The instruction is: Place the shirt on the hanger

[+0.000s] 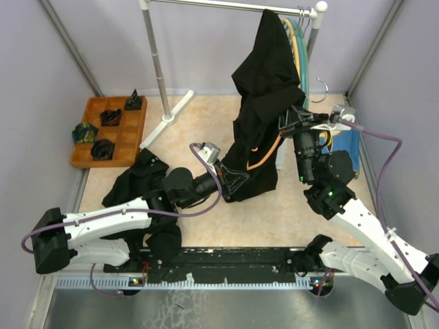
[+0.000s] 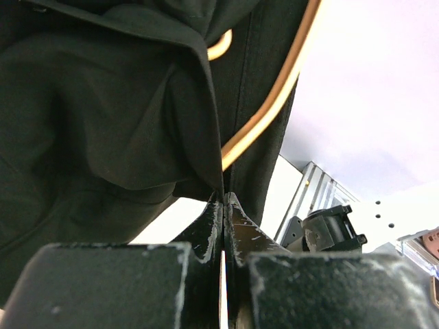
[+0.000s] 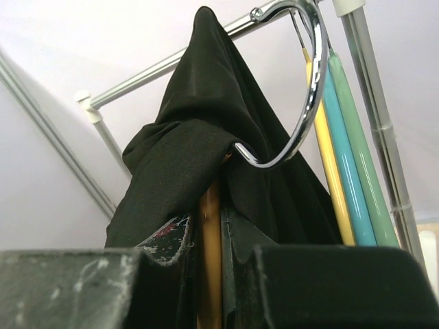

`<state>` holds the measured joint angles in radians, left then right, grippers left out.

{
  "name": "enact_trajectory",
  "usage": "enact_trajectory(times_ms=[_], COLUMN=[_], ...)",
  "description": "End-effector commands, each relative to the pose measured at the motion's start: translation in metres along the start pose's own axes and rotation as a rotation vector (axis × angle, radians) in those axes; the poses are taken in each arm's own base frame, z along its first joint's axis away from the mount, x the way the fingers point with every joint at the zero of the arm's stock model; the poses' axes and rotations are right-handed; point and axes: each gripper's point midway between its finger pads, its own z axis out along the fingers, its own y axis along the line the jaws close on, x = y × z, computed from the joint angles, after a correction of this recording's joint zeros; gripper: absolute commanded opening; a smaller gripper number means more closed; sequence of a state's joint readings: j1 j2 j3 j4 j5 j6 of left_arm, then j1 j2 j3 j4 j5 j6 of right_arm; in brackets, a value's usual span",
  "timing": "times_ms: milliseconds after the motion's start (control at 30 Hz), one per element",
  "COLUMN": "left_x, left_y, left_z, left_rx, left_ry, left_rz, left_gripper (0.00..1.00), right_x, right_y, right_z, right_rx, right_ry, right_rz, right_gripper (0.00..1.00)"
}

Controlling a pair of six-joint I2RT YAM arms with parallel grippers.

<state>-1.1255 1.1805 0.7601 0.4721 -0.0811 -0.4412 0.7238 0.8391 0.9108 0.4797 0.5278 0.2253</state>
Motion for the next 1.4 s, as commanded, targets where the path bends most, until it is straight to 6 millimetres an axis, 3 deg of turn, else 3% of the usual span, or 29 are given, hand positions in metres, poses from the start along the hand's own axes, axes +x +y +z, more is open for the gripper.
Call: enact_trajectory(times_ms=[0,267,600,733,1000,1167,1367], left_x=[0.020,0.018,0.003,-0.015,-0.053,-0.079,-0.113], left_y=[-0.005,-0.002,-0.011,-0.006,-0.017,-0.027,-0.026], left_z=[-0.005,-0.012,-0.014,-0.016,-0.023,-0.024,-0.024], left_rx=[0.031,0.010,0.012,-0.052,-0.049,-0.047,-0.124], left_ry=[0.075,0.083,0.078,0.052,-0.024,-0.059,-0.095], left_rz=[-0.021,-0.021,-0.030,-0.019,-0.020,-0.008,0.038], left_gripper=[0.00,0.00,0.00,0.00,0.00,0.00,0.00], right_x=[-0.072,-0.069,-0.036,-0.014,0.011,0.012,0.001], right_y=[0.007,0.007,0.023,0.034,0.034,0.043,0.070], right_z=[0.003,0.005,0.007,-0.001,-0.019,-0.016,-0.007], right_rx=[-0.007,-0.016,-0.138,-0.236,-0.317,-0.354,-0.422], right_ry=[-0.257,-0.267,-0.235,-0.156,-0.064,-0.020,0.137], right_rz=[0.054,-0.028,-0.108,-0.168,-0.237,-0.260,-0.272], right_gripper=[0.00,0.00,0.00,0.00,0.00,0.00,0.00])
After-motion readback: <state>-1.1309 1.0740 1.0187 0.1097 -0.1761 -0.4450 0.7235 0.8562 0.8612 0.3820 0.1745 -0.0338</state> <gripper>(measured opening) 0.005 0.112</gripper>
